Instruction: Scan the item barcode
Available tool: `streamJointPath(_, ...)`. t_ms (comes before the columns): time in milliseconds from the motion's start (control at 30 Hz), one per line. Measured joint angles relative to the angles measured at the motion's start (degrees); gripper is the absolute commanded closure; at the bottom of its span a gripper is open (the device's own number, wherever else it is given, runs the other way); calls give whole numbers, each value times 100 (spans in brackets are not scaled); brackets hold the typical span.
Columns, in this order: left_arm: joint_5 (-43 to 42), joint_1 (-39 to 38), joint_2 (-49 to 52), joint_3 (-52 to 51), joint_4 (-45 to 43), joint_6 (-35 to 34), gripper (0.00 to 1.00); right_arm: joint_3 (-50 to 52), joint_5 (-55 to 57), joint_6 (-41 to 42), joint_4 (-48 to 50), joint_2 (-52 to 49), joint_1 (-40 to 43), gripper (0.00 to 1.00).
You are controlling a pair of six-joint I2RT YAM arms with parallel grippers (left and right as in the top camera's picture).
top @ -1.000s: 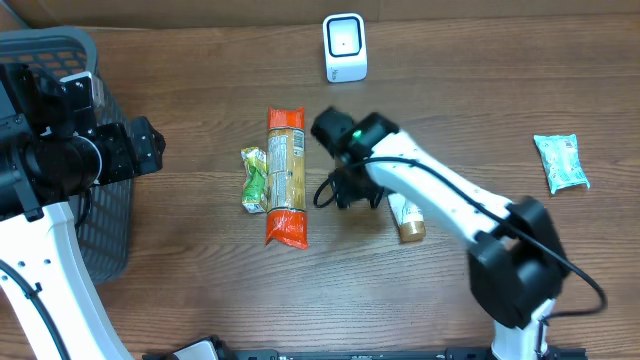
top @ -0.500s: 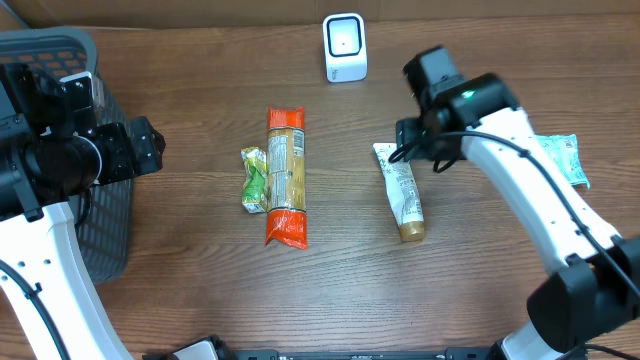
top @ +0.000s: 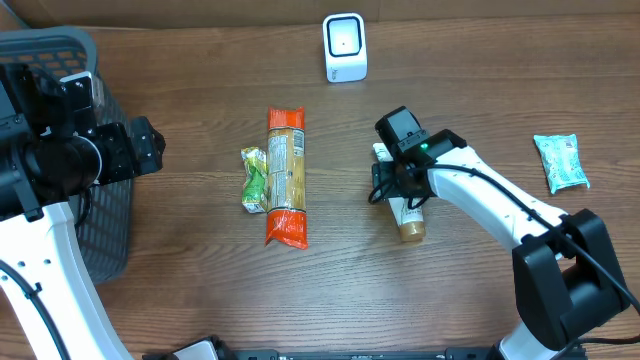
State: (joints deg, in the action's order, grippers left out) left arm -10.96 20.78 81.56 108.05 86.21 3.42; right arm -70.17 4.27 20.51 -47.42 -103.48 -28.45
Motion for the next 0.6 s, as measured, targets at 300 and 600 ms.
streamJointPath(300, 0, 0, 0, 0, 0, 2, 0, 348, 20, 33, 382, 0, -136, 50)
streamJointPath(600, 0, 0, 0, 0, 2, 0, 0, 435, 4, 59, 551, 15, -317, 94)
